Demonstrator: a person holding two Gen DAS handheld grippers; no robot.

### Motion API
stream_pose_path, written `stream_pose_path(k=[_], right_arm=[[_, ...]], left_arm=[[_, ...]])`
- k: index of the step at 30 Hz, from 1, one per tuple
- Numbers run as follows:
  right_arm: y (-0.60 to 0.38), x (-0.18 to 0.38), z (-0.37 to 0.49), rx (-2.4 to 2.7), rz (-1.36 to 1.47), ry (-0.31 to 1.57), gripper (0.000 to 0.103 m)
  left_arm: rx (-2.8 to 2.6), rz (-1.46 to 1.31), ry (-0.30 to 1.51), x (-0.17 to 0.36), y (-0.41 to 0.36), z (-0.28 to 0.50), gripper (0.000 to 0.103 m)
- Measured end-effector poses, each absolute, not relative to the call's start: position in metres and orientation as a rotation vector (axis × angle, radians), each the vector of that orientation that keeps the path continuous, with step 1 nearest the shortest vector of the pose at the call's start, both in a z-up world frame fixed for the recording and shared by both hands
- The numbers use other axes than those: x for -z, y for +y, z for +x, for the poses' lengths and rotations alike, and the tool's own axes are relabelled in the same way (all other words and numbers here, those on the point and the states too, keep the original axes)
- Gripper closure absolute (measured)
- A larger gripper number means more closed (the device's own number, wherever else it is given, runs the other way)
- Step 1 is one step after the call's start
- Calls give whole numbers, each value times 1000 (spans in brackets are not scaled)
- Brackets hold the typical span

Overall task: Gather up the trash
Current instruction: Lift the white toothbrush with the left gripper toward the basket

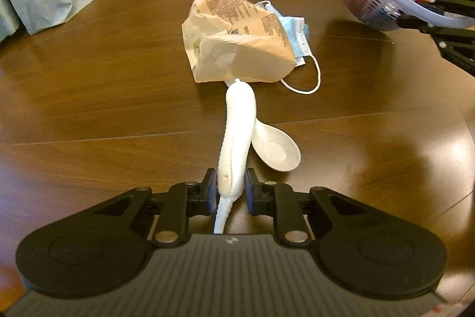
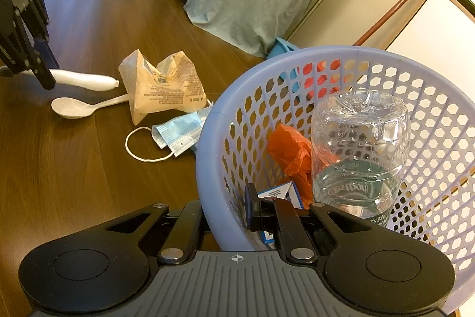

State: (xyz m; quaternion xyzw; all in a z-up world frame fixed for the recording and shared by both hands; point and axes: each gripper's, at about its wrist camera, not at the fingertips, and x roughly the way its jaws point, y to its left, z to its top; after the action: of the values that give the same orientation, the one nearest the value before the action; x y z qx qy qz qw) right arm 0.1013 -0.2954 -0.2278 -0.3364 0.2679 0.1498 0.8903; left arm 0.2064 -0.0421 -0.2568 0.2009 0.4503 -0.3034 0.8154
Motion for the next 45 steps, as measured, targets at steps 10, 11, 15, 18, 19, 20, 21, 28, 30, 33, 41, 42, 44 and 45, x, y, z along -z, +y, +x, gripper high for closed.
stream_pose_path(k=[10, 11, 15, 18, 19, 20, 21, 28, 30, 33, 41, 42, 44, 45], right_arm=[[-295, 227, 102, -309, -696, 558, 97], [-295, 227, 102, -309, -696, 558, 97], [-295, 227, 103, -309, -695, 558, 97], [-295, 227, 103, -309, -696, 558, 97], [-295, 227, 103, -309, -695, 558, 97], [-295, 227, 103, -309, -695, 558, 97], [-295, 227, 103, -309, -694, 558, 97], [-294, 227, 104, -309, -695, 559, 97], [-295, 226, 104, -309, -695, 559, 97], [-295, 226, 104, -307, -692, 559, 97], [-294, 226, 105, -307, -690, 559, 97], [-293, 226, 105, -306, -689, 560, 97], [-293, 226, 105, -307, -689, 560, 97], [-293, 226, 106, -307, -689, 560, 97]], left_arm=[[660, 415, 908, 222, -48, 198, 87], [663, 411, 904, 219, -49, 199, 87], [672, 403, 888, 211, -55, 201, 87], [682, 400, 877, 205, -58, 200, 87], [684, 399, 874, 203, -59, 200, 87], [687, 399, 871, 201, -60, 200, 87], [688, 397, 868, 200, -60, 200, 87], [702, 388, 853, 191, -64, 200, 87], [705, 380, 850, 189, -65, 201, 87], [715, 372, 838, 183, -67, 199, 87], [752, 356, 800, 165, -80, 196, 87], [757, 356, 794, 162, -82, 196, 87], [768, 356, 783, 157, -86, 195, 87], [776, 355, 778, 154, -89, 195, 87]])
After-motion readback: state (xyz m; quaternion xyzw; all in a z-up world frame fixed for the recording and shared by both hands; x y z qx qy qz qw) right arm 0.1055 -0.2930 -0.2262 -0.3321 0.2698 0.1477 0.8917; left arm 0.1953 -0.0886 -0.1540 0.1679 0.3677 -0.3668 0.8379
